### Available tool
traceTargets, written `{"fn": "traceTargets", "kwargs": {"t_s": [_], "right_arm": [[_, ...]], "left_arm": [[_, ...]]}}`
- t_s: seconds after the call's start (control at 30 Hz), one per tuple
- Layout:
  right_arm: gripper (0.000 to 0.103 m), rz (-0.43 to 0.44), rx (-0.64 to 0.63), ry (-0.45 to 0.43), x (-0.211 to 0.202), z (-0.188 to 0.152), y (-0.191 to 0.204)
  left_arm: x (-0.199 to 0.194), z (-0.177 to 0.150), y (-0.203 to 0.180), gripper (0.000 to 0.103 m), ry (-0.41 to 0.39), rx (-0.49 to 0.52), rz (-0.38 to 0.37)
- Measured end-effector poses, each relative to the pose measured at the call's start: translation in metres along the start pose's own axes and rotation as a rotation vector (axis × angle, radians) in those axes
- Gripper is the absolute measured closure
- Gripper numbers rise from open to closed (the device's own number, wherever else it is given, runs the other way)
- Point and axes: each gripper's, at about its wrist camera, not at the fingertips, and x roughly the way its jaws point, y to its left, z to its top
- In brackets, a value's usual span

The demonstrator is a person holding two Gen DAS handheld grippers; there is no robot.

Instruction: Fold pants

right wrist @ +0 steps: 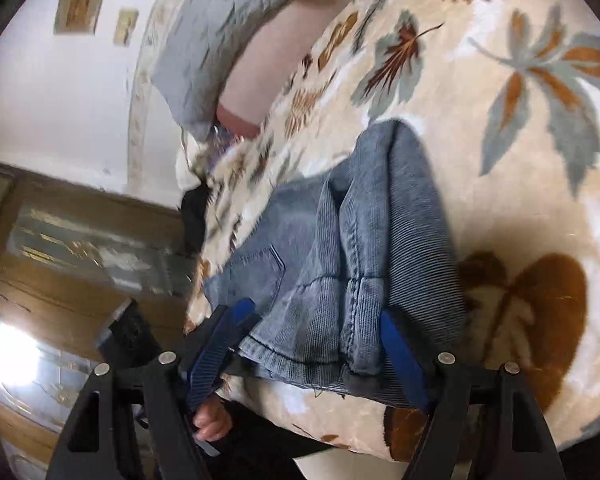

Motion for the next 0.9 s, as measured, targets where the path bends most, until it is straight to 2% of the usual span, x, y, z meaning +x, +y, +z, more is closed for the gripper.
{"fn": "traceTargets", "kwargs": {"t_s": [0.03,0.1,0.17,0.23,0.33,0.37,0.5,0.57,0.63,0.7,0.8,0.9], "right_arm": [[0.027,-0.002,0.0,0.018,0.006,0.002,0.002],[0.038,0.029,-0.012,0.037,0.013,0.008,0.013],[0.047,0.059,-0.045,0.015,0.009,0.016,0.026],[0.048,0.118,-0.064,-0.015,0.007,0.032,0.042],[0.048,0.118,-0.095,-0.033,0.026,0.064,0.064],[0.048,0.129,-0.092,-0.013,0.041,0.076,0.069],[0.048,0.051,-0.015,0.046,0.103,0.108,0.063],[0.048,0.031,0.025,0.047,0.117,0.113,0.056],[0.048,0.034,0.013,0.027,0.109,0.112,0.055],[0.048,-0.01,-0.052,0.027,0.096,0.106,0.061],[0.048,-0.024,-0.124,0.038,0.07,0.093,0.066],[0.048,-0.112,-0.213,0.045,0.061,0.079,0.077]], "left_arm": [[0.0,-0.001,0.0,0.059,0.005,0.001,-0.001],[0.0,-0.002,-0.002,0.059,0.007,0.007,0.004],[-0.002,-0.005,0.0,0.059,0.005,0.012,0.023],[-0.002,-0.006,0.004,0.059,0.007,0.004,0.02],[-0.002,-0.007,0.015,0.059,0.01,-0.037,0.003],[0.0,-0.007,0.021,0.059,0.017,-0.06,-0.001],[0.003,-0.011,0.039,0.059,0.036,-0.118,0.022],[0.004,-0.014,0.048,0.059,0.046,-0.144,0.024],[0.0,-0.016,0.051,0.059,0.041,-0.154,0.014],[-0.005,-0.016,0.05,0.059,0.026,-0.145,0.011],[-0.017,-0.012,0.04,0.059,-0.024,-0.119,-0.036],[-0.021,-0.009,0.021,0.052,-0.058,-0.066,-0.073]]}}
